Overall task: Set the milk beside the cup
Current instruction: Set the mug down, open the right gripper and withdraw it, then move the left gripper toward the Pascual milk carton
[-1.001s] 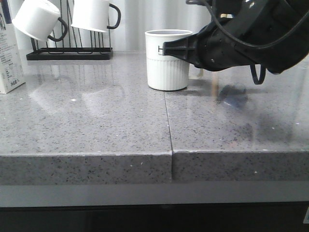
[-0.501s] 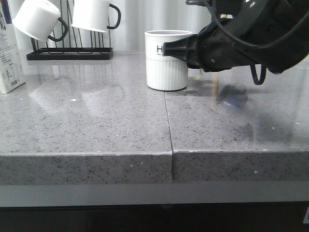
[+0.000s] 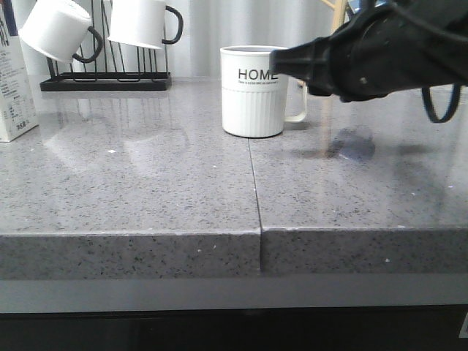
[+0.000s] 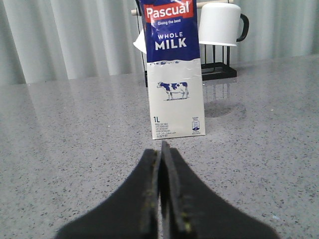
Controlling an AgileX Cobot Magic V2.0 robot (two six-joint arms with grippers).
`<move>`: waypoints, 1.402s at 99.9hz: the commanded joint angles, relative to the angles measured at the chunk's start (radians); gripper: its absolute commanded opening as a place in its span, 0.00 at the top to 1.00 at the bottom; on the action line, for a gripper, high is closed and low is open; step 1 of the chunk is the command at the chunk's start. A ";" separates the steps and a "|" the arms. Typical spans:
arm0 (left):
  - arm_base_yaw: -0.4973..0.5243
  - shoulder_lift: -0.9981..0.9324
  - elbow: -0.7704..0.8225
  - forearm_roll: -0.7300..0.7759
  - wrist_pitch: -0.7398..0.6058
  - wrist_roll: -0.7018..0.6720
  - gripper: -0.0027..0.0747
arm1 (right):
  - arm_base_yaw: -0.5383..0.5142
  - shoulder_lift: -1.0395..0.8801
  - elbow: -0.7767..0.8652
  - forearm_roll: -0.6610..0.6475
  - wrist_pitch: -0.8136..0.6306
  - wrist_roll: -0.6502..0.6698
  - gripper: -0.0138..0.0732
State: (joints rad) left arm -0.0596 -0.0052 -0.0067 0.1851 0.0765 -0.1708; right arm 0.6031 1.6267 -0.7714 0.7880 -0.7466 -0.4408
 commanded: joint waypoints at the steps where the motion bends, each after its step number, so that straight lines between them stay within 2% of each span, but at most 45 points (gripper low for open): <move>1: -0.008 -0.031 0.051 -0.006 -0.084 -0.007 0.99 | 0.000 -0.104 0.015 -0.050 -0.052 -0.003 0.47; 16: -0.008 -0.031 0.051 -0.006 -0.084 -0.007 0.99 | -0.032 -0.247 0.081 -0.102 0.056 -0.003 0.47; 35: -0.008 -0.031 0.051 -0.006 -0.084 -0.007 0.99 | -0.184 -0.418 0.135 -0.244 0.232 0.047 0.47; 56: -0.008 -0.031 0.051 -0.006 -0.084 -0.007 0.99 | -0.408 -0.606 0.179 -0.502 0.416 0.253 0.47; 68: -0.008 -0.031 0.051 -0.006 -0.084 -0.007 0.99 | -0.520 -0.709 0.182 -0.709 0.552 0.415 0.47; 78: -0.008 -0.031 0.051 -0.006 -0.084 -0.007 0.99 | -0.571 -0.795 0.191 -0.856 0.622 0.563 0.47; 85: -0.008 -0.031 0.051 -0.006 -0.084 -0.007 0.99 | -0.585 -0.868 0.210 -0.929 0.664 0.617 0.47; 99: -0.008 -0.031 0.051 -0.006 -0.084 -0.007 0.99 | -0.585 -0.993 0.279 -0.944 0.724 0.627 0.48; 111: -0.008 -0.031 0.051 -0.006 -0.084 -0.007 0.99 | -0.585 -1.097 0.356 -0.944 0.747 0.627 0.52; 132: -0.008 -0.031 0.051 -0.006 -0.084 -0.007 0.99 | -0.585 -1.278 0.455 -0.944 0.756 0.627 0.68; 140: -0.008 -0.031 0.051 -0.006 -0.084 -0.007 0.99 | -0.585 -1.330 0.466 -0.944 0.796 0.627 0.80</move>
State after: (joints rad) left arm -0.0596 -0.0052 -0.0067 0.1851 0.0765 -0.1708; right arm 0.0248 0.3369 -0.2900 -0.1412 0.0879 0.1890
